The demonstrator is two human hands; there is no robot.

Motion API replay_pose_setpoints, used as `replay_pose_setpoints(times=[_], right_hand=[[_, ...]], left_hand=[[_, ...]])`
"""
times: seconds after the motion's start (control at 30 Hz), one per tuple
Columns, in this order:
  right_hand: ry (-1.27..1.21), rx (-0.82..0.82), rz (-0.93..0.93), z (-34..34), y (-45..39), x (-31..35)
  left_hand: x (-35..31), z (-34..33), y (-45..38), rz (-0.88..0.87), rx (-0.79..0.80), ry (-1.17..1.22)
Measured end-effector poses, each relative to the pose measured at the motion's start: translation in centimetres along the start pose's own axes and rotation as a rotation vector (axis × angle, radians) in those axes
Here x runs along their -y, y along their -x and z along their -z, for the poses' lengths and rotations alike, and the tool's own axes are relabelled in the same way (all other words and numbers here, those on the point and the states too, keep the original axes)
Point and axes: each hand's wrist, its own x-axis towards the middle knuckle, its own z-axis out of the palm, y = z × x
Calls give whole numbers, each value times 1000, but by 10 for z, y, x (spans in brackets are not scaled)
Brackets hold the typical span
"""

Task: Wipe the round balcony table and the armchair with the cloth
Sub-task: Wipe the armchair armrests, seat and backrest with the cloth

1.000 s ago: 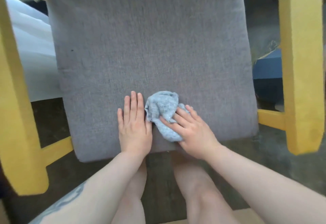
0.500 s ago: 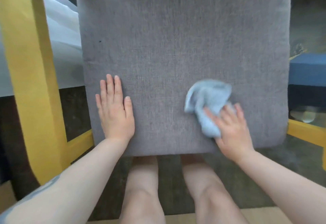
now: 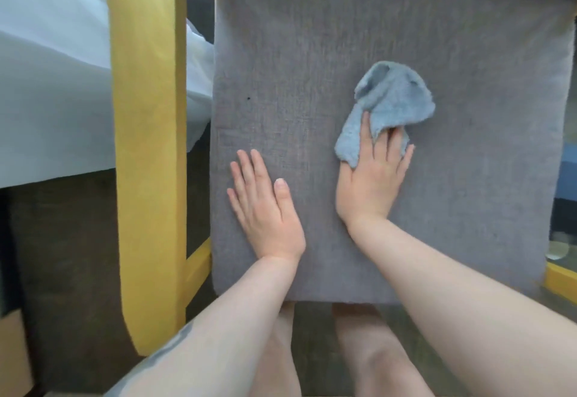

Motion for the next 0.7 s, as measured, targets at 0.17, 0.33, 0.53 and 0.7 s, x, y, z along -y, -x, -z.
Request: replay_pose_setpoints(times=[0.17,0.33,0.53,0.7], right_hand=[[-8,323,1074,6,-1,-9],[74,199,379,17,-81,4],[-15,337,1018,-1,-54,77],[23,169,409,3,-109,50]], left_hand=[[8,14,-27,100,-44,81],[12,22,-35,99,6,48],[0,35,-64,217,-139,280],[6,38,-59,385,-79,327]])
